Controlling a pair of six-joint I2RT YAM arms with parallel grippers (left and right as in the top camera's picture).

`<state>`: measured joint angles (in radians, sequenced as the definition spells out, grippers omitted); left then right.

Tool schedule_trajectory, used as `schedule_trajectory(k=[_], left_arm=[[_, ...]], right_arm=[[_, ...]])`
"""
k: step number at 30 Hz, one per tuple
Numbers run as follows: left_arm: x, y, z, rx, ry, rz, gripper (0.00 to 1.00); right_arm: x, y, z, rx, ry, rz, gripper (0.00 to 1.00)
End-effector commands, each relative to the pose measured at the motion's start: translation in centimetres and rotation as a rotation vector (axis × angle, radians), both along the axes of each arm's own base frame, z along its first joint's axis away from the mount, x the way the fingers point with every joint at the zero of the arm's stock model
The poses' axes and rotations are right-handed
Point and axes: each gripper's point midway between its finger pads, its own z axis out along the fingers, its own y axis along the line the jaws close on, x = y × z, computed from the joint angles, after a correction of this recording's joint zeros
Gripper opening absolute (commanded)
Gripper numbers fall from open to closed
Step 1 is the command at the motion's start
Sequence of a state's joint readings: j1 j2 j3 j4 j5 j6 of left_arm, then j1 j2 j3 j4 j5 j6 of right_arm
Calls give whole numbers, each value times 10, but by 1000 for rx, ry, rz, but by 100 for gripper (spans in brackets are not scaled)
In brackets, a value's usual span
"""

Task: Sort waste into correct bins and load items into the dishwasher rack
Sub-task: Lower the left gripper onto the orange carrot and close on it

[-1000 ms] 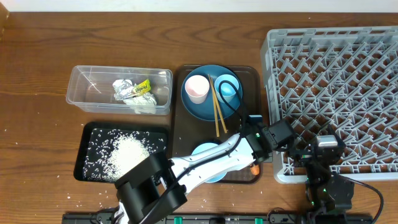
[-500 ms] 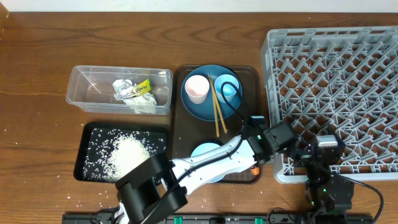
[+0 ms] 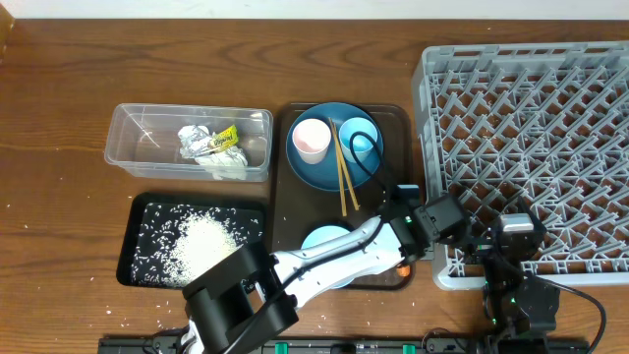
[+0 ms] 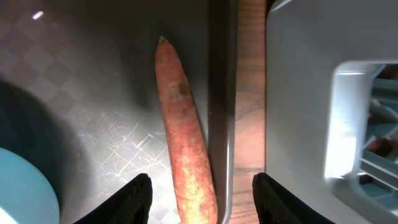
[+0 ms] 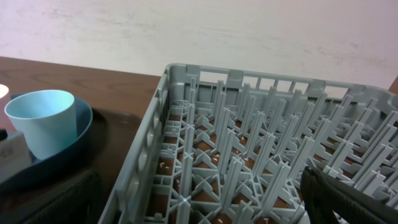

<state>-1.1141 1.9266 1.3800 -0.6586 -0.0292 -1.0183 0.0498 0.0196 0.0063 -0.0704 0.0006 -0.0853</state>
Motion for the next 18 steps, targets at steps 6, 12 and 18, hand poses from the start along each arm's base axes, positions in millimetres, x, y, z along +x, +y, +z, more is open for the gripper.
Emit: schedule_trajectory(k=[6,12,18], left_arm=[[1,11,-18,50,-13,18,55],[3,11,-18,47,-22,20,55],[4,10,-19,44,-23,27,52]], right_arm=[[0,-4,-2,-7,6,-21,99],[0,-4,-2,-7,6,-21,99],[0,-4,-2,-7,6,-21,99]])
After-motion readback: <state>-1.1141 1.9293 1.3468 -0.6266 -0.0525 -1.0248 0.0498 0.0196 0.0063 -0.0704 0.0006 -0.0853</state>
